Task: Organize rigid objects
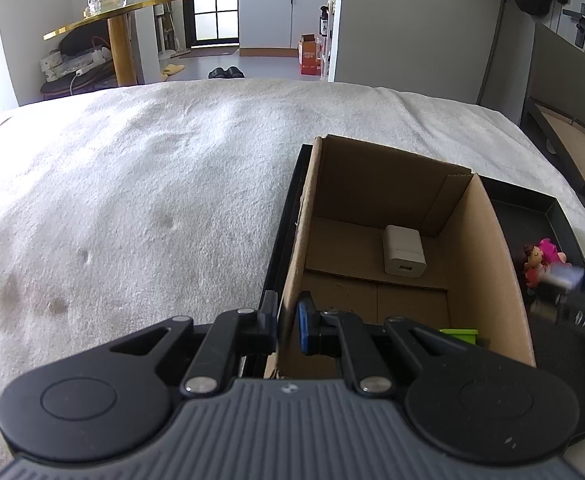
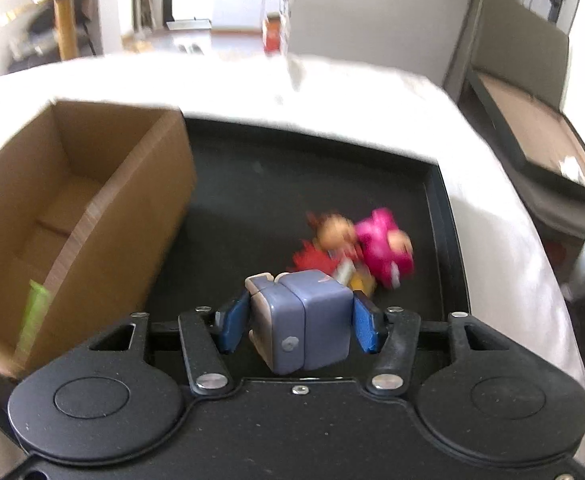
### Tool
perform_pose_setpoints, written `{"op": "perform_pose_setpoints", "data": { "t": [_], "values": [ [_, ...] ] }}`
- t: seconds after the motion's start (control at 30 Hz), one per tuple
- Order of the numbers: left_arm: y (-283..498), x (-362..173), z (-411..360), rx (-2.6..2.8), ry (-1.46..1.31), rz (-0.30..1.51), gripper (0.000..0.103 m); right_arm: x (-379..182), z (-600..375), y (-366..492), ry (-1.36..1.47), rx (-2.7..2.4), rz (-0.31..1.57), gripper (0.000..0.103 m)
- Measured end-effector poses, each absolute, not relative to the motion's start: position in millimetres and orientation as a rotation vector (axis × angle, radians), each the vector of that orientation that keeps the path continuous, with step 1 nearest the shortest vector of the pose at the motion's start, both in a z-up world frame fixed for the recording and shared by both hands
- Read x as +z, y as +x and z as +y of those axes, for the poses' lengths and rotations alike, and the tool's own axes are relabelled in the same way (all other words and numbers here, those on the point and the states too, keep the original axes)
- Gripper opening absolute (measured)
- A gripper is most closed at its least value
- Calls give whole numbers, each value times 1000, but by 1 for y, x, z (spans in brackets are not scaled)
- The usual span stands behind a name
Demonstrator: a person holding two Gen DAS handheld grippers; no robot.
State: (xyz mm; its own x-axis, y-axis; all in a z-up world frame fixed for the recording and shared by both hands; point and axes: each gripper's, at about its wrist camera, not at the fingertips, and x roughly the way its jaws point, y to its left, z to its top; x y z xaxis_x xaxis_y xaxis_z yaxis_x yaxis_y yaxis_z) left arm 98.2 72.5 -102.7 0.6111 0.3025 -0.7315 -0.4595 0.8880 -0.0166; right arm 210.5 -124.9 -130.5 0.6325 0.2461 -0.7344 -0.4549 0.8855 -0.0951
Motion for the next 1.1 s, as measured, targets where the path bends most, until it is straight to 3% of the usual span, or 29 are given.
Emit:
{"op": "perform_pose_setpoints", "data": {
  "t": [0.37,1.1],
  "values": [
    [98,-101,72,442,-214,799,9,-86,-100,206,-236,557,581,53],
    [98,-103,75,436,-225,792,9,-79,-64,192,-251,748,498,53]
  ]
}}
